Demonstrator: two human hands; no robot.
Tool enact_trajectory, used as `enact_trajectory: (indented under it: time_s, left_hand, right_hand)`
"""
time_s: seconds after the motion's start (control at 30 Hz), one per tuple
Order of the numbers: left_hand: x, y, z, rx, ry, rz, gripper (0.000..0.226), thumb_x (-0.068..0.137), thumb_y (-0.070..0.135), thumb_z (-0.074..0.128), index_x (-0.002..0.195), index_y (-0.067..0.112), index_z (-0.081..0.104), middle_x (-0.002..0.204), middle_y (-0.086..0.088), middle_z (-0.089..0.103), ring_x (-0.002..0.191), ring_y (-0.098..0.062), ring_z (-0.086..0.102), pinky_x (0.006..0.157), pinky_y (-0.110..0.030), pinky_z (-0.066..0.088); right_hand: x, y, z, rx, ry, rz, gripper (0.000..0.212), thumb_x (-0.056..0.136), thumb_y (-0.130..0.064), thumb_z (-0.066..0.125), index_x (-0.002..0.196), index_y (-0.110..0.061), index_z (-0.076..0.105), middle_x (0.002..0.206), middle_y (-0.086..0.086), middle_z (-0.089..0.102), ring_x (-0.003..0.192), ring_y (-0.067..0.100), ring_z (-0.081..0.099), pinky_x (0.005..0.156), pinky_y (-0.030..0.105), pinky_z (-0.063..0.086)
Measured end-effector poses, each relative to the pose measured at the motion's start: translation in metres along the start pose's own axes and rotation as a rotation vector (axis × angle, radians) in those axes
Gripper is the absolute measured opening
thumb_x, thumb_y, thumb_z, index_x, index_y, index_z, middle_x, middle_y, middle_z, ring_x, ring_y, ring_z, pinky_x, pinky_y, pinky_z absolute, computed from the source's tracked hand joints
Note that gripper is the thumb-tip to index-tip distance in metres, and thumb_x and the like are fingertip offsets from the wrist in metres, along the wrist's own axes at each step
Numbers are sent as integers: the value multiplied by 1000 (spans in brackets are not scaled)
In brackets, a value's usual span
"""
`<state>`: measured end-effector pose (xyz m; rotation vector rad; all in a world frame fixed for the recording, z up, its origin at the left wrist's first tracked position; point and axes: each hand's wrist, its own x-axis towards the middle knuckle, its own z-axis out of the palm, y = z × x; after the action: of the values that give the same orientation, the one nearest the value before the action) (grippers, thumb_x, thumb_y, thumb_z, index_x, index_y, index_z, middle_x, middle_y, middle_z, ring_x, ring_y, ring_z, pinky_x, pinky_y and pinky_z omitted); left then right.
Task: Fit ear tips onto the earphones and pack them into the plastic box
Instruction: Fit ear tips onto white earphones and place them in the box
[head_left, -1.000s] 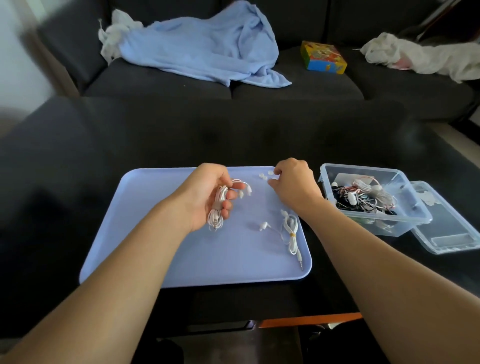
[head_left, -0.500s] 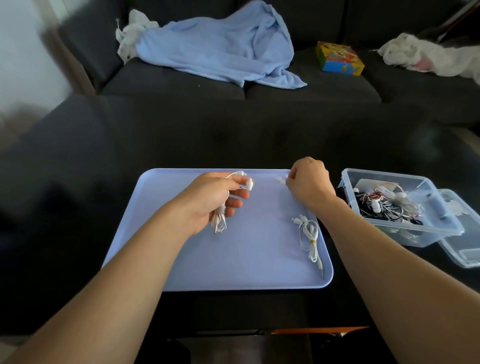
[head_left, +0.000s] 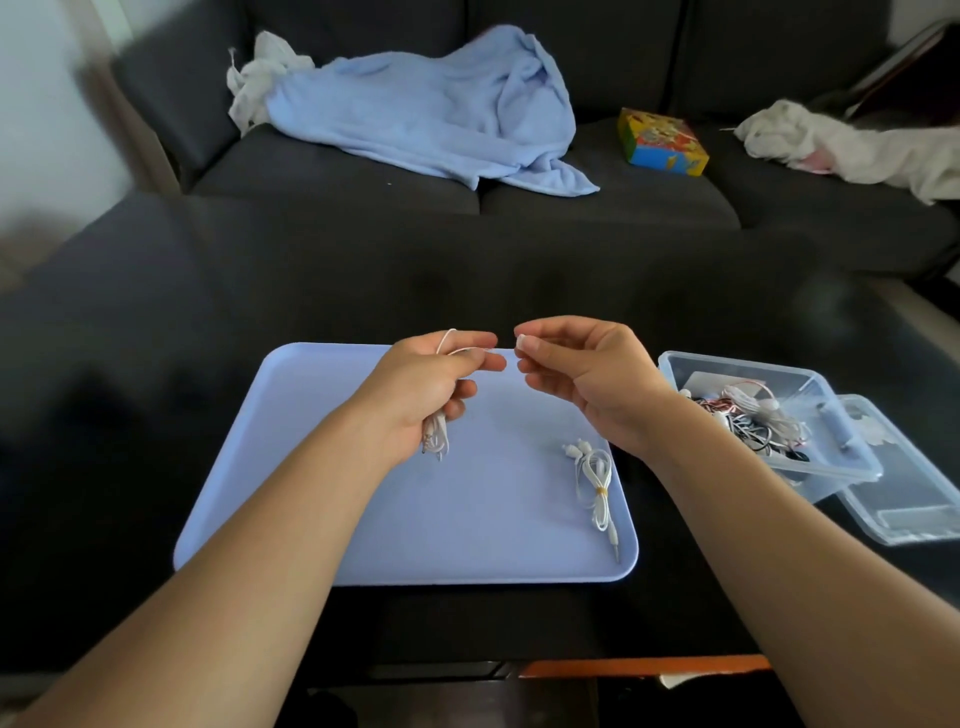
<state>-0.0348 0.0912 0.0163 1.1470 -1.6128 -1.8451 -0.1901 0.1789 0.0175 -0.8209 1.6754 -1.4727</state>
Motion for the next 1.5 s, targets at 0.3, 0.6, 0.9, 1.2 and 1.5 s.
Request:
enact_trajectory:
  time_s: [0.3, 0.6, 0.9, 1.2, 1.5]
  left_hand:
    - [0, 3, 7, 2, -39, -25, 22, 105, 24, 49, 109, 16, 69, 90, 1, 76, 49, -7, 38, 42, -17, 31]
    - [-2, 5, 4, -134, -95, 16, 30, 107, 26, 43, 99, 11, 67, 73, -1, 66, 48, -6, 35, 39, -17, 27]
    - [-1, 1, 8, 7, -6, -1, 22, 104, 24, 49, 108, 18, 69, 84, -5, 73, 52, -9, 40, 41, -19, 31]
    - [0, -3, 5, 80, 50, 16, 21, 101, 30, 56, 99, 24, 77, 95, 3, 76, 74, -11, 50, 51, -19, 40]
    - [2, 5, 0, -269, 54, -136, 14, 98, 19, 62, 102, 14, 74, 94, -3, 78, 53, -5, 45, 39, -14, 34]
  right_hand:
    - [0, 10, -10, 147, -12, 147, 15, 93, -6, 66, 105, -5, 74, 100, 13, 76, 88, 20, 75, 79, 28, 61]
    - [-1, 4, 4, 282, -138, 151, 20, 95, -2, 62, 113, 4, 68, 101, 16, 74, 91, 22, 74, 82, 29, 61]
    - [-6, -2, 17, 129, 7, -8, 12, 90, -3, 69, 101, -4, 73, 94, 12, 77, 87, 22, 76, 78, 26, 60]
    - [-7, 2, 19, 32, 66, -53, 15, 83, -3, 77, 95, -10, 75, 88, 6, 78, 83, 19, 76, 78, 27, 62]
    - [-6, -5, 9, 163, -51, 12, 16, 87, 2, 68, 96, -8, 77, 93, 8, 78, 89, 21, 76, 77, 24, 60]
